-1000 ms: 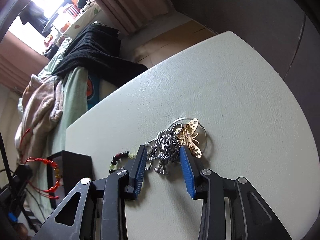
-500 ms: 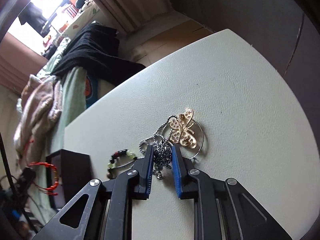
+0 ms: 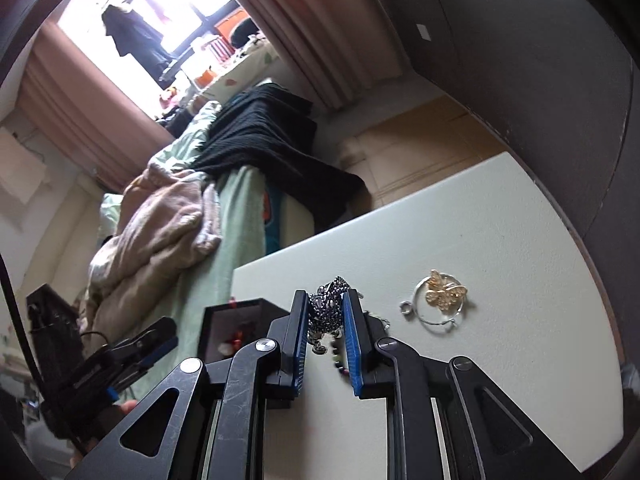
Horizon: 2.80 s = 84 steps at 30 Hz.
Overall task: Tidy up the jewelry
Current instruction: 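Carry the red string bracelet over the black box and open the left gripper, then move the left gripper back to the table and close on the beaded bracelet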
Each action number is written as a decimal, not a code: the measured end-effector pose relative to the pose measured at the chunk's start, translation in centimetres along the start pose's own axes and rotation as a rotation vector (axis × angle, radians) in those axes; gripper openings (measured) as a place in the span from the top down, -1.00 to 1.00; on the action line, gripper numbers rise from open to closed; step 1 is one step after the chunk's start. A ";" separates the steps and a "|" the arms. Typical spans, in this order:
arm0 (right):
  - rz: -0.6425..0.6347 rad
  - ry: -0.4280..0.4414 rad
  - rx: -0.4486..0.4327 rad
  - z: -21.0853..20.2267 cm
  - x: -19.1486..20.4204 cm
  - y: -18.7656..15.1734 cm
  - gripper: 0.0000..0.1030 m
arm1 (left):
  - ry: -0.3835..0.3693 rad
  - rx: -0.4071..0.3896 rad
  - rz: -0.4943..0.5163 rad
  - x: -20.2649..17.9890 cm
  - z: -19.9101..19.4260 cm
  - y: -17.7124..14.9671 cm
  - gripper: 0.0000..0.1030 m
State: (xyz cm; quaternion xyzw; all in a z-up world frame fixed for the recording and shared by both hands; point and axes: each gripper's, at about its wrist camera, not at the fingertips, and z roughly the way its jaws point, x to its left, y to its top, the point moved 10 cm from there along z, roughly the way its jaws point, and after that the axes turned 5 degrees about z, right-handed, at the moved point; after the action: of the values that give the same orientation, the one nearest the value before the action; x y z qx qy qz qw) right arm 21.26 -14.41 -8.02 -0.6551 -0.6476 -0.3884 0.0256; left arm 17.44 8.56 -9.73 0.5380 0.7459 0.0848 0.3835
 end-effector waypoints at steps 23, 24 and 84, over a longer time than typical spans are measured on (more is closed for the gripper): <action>-0.177 0.064 0.028 1.4 13.5 -0.4 0.64 | -0.043 -0.117 -0.141 6.0 -4.6 3.9 -0.60; -0.178 0.057 0.037 1.9 13.4 -0.7 0.64 | -0.044 -0.119 -0.147 6.3 -4.6 3.9 -0.60; 0.185 -0.180 0.100 -1.5 -13.6 1.5 -0.44 | 0.173 0.278 0.406 -10.3 14.8 -9.8 0.28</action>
State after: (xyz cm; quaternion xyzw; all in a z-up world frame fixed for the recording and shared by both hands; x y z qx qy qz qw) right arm 23.78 -26.75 -13.67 -0.7420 -0.6028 -0.2912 0.0356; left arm 21.38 -8.59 -20.28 0.7149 0.6571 0.1024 0.2159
